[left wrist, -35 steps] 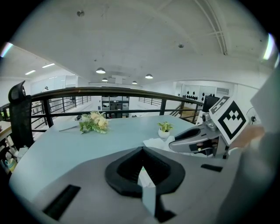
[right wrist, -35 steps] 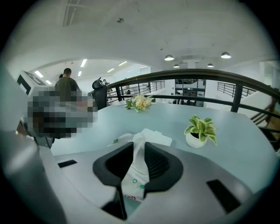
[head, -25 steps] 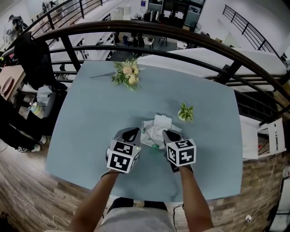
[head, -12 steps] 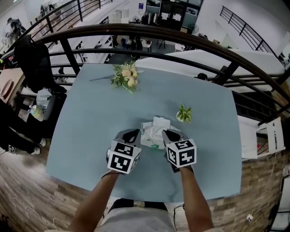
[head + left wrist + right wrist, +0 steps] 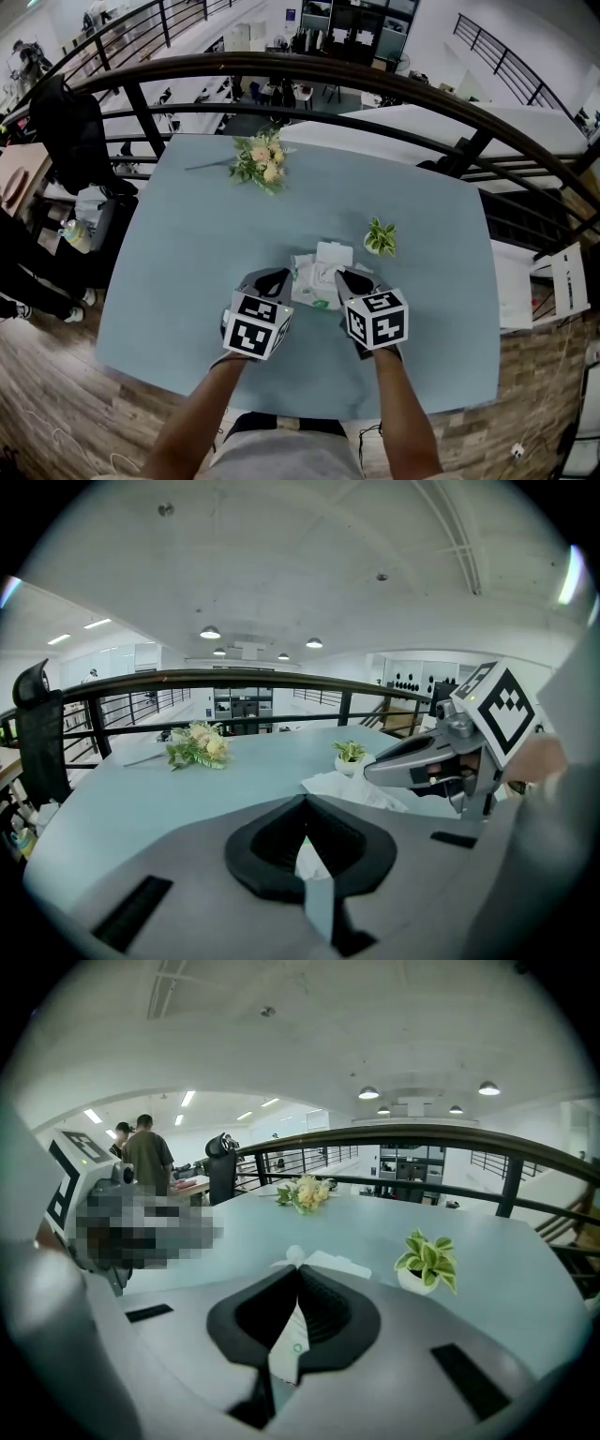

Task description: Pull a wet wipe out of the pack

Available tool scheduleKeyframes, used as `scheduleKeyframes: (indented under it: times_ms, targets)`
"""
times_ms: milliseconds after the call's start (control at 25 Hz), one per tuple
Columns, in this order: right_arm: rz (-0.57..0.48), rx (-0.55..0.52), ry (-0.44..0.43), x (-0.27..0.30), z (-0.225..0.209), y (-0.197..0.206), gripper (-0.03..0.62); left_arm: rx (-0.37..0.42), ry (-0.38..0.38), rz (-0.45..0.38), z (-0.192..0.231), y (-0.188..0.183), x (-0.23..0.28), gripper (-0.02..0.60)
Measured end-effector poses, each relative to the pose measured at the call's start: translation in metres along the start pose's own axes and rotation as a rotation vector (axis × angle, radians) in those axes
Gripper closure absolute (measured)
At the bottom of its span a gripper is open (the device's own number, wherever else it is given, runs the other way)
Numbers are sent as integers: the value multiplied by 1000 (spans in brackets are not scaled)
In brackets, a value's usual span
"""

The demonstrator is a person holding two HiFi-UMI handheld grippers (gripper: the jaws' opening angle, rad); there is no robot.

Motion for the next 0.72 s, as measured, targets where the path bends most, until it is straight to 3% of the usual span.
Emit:
scheduleKeyframes:
  times_ms: [200, 520, 720]
  targets:
    - [-4, 7, -2, -2, 0, 0, 585, 18, 30, 24, -7, 6, 14, 588]
    - [-7, 11, -10, -2, -5, 1, 585, 123, 113, 90, -22, 21, 52, 588]
    - [-11, 22, -13, 0, -6, 2, 585, 128, 131, 112, -21, 26, 65, 571]
Point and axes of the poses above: the fingertips, and each gripper's own axes: x forward along the fingers, z to its left, y out of its underside, the point moved 4 cm from there along -x, backward along the fingers, and after that the axes turned 10 degrees about -x, right-handed, at the moved point
